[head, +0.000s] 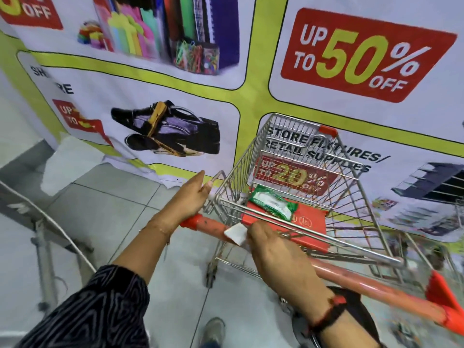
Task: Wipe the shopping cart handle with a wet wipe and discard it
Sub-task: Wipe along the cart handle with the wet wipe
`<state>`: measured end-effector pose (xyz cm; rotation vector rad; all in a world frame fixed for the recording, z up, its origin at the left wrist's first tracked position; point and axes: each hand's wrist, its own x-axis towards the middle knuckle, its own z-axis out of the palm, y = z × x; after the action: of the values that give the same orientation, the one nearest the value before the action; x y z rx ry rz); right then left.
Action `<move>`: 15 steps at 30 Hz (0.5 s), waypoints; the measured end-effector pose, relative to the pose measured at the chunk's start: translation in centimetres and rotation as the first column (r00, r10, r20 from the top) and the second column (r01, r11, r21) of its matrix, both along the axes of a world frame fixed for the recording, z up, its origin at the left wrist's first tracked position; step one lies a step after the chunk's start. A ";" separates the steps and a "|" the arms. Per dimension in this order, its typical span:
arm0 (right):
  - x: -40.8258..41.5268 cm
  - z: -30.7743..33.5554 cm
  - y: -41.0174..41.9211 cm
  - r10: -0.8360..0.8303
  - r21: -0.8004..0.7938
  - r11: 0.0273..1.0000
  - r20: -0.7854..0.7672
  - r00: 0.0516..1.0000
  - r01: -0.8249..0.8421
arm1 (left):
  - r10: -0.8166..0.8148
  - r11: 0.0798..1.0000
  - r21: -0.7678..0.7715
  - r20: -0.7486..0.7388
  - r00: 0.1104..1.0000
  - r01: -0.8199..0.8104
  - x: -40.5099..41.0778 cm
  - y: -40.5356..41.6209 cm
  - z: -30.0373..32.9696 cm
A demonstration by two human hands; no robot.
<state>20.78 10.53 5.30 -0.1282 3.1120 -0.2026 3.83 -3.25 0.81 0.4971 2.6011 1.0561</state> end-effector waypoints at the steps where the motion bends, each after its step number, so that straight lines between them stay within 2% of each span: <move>1: 0.1 -0.2 -0.2 -0.004 0.040 0.999 -0.045 0.999 0.005 | 0.018 1.000 0.015 -0.001 1.000 -0.018 0.2 -0.1 -0.1; 2: 0.2 -0.2 -0.4 -0.014 0.083 0.996 -0.083 0.996 0.020 | 0.030 0.999 0.025 -0.008 1.000 -0.030 0.3 -0.1 -0.1; 5: 0.2 -1.3 -0.6 0.028 0.048 0.999 -0.089 0.996 -0.024 | 0.037 0.999 0.026 -0.034 0.999 -0.036 0.6 -0.2 -0.1; 7: 0.3 -1.8 -0.1 0.062 0.138 0.989 -0.121 0.991 -0.044 | 0.045 0.998 0.051 -0.022 0.999 -0.044 0.7 -0.2 0.0; 10: 0.3 -2.4 0.0 0.101 0.244 0.968 -0.171 0.980 -0.057 | 0.035 0.998 0.055 0.037 0.999 -0.037 0.7 -0.1 0.1; 15: -2.6 -3.3 -3.7 0.144 0.269 0.959 -0.202 0.969 -0.086 | 0.039 0.997 0.064 0.181 0.983 -0.051 0.4 0.1 0.2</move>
<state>18.20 6.84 2.04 -0.3491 3.2973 0.2366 4.25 -3.12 1.04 0.3426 2.4355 1.1519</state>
